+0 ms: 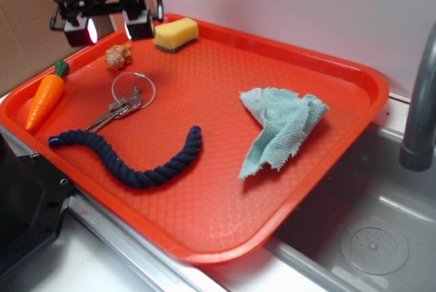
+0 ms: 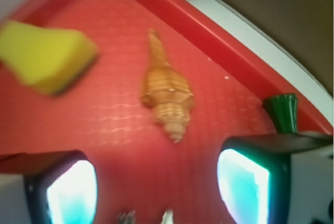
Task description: Grab the shell.
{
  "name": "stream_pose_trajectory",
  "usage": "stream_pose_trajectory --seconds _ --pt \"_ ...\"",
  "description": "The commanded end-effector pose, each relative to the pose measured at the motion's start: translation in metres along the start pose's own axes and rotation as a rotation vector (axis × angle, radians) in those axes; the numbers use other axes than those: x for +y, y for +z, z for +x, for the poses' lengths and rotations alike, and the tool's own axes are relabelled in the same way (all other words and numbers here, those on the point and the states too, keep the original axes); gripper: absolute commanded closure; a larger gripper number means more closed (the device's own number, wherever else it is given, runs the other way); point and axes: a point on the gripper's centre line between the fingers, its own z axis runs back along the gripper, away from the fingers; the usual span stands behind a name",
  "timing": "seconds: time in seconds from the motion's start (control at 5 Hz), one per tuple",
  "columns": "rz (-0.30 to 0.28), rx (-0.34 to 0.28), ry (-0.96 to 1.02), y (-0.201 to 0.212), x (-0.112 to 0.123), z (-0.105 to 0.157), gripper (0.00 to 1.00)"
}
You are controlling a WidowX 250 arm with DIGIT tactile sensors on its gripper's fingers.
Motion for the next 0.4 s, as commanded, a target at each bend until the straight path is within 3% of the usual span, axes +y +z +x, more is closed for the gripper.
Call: stream_pose_trajectory --seconds 0.0,0.2 --pt "0.032 -0.111 0.069 -0.0286 -0.0015 0.0263 0.00" --pt "-0.006 -0.099 0.045 -0.0378 -0.0060 0.0284 0.00"
